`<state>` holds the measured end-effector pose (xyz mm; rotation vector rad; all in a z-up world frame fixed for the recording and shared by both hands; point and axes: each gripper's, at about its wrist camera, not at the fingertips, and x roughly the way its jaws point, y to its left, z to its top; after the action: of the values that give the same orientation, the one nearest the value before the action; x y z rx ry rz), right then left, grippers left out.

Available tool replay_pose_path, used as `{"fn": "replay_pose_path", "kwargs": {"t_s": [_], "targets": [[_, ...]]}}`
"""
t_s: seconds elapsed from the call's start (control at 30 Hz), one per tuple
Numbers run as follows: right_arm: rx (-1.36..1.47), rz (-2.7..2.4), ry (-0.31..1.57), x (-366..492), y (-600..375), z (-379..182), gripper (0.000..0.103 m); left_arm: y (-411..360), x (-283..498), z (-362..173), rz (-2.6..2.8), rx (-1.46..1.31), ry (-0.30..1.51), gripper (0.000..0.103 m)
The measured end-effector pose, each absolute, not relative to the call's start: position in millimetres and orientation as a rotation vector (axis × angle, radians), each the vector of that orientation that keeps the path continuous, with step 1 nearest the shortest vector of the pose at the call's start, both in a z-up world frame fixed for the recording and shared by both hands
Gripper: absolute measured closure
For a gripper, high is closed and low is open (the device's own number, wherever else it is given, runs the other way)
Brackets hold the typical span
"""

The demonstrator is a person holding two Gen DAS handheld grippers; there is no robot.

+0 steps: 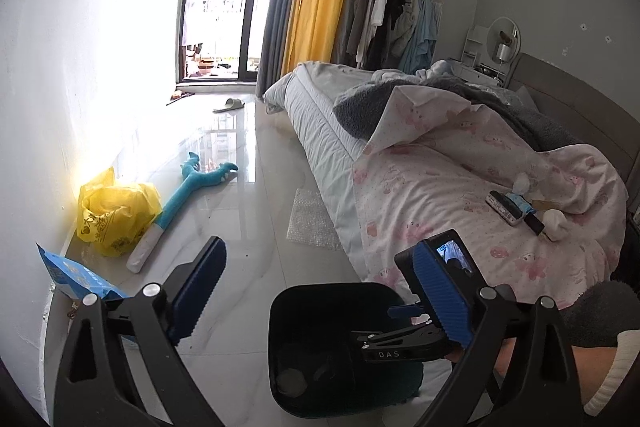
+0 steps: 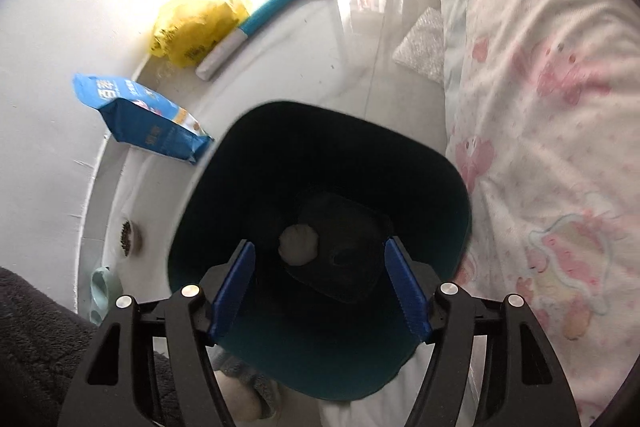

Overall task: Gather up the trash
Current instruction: 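Move both tools back over the remaining items on the duvet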

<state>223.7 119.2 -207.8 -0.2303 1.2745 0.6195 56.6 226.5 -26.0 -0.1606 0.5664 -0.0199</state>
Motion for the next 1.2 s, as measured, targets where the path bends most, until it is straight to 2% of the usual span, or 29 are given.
{"fn": "replay_pose_path", "kwargs": {"t_s": [0.53, 1.2], "targets": [[-0.130, 0.644, 0.968, 211.8, 51.9, -103.2, 0.029, 179.2, 65.7, 11.2, -0.087, -0.153, 0.437, 0.006], [-0.045, 0.504, 0.767, 224.9, -77.0, -48.3, 0.029, 108.2, 102.5, 4.7, -0.178, -0.147, 0.444, 0.006]]}}
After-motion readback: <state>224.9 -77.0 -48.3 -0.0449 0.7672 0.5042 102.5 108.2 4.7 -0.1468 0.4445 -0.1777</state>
